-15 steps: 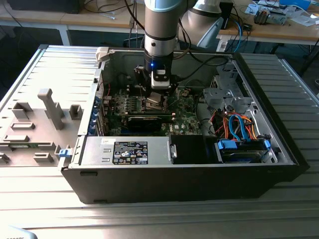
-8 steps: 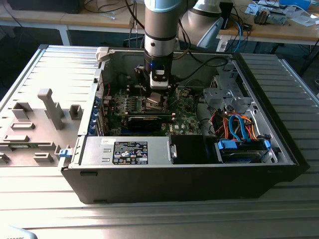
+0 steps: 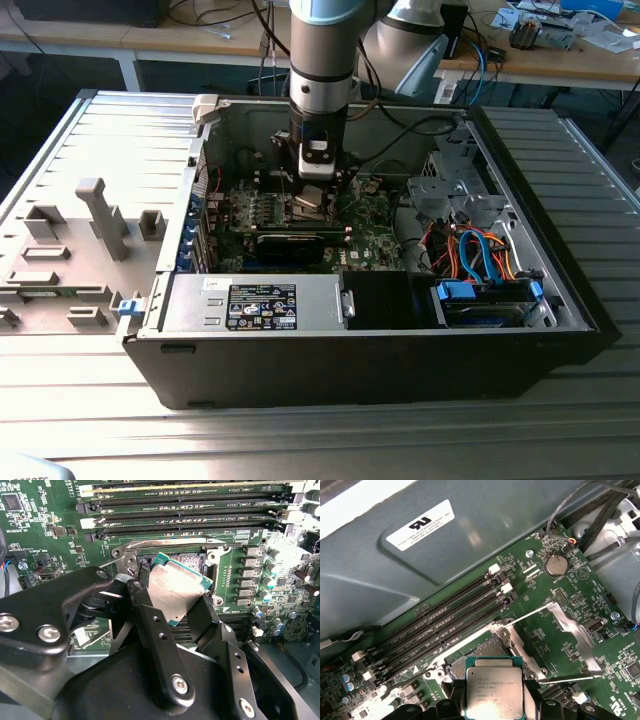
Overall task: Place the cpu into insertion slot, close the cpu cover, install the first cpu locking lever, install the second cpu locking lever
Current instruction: 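Place the cpu into insertion slot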
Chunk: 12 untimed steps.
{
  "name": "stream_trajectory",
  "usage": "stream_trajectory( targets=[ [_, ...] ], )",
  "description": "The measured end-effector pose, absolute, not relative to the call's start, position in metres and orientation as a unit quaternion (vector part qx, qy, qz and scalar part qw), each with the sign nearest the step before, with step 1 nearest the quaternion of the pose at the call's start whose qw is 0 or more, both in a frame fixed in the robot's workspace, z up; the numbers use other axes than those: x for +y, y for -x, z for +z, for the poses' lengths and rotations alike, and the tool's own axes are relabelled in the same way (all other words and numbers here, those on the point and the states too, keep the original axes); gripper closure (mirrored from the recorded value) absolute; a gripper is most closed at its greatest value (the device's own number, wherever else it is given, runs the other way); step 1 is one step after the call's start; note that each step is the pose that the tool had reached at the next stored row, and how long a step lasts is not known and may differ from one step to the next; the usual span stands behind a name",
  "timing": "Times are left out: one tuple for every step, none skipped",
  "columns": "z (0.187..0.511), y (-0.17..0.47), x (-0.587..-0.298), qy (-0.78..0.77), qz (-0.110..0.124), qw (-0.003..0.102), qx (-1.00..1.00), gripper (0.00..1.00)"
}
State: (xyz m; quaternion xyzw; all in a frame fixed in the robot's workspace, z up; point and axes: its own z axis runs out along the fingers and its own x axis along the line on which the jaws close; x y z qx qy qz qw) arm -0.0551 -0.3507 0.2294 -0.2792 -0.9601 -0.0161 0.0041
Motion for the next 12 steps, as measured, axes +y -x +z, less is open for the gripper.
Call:
stream_trajectory(
  targets=[
    [0.2293,0.0551,-0.3507,0.282,-0.016,0.004,-0.959,0.46],
    [0.2293,0.0551,-0.3507,0.285,-0.016,0.004,-0.958,0.46],
    [0.2293,0.0551,-0.3507,0.287,-0.016,0.004,-0.958,0.46],
    [0.2293,0.0551,-0.3507,0.289,-0.016,0.004,-0.957,0.46],
    [0.2292,0.0551,-0.3507,0.291,-0.016,0.004,-0.957,0.46],
    [0.2292,0.0551,-0.3507,0.294,-0.016,0.004,-0.956,0.46],
    [0.2292,0.0551,-0.3507,0.296,-0.016,0.004,-0.955,0.46],
    [0.2292,0.0551,-0.3507,0.298,-0.016,0.004,-0.955,0.46],
    [0.2291,0.0551,-0.3507,0.3,-0.016,0.004,-0.954,0.46],
    [0.2291,0.0551,-0.3507,0.302,-0.016,0.004,-0.953,0.46],
    [0.2291,0.0551,-0.3507,0.306,-0.016,0.004,-0.952,0.46],
    [0.2291,0.0551,-0.3507,0.308,-0.016,0.004,-0.951,0.46]
  ],
)
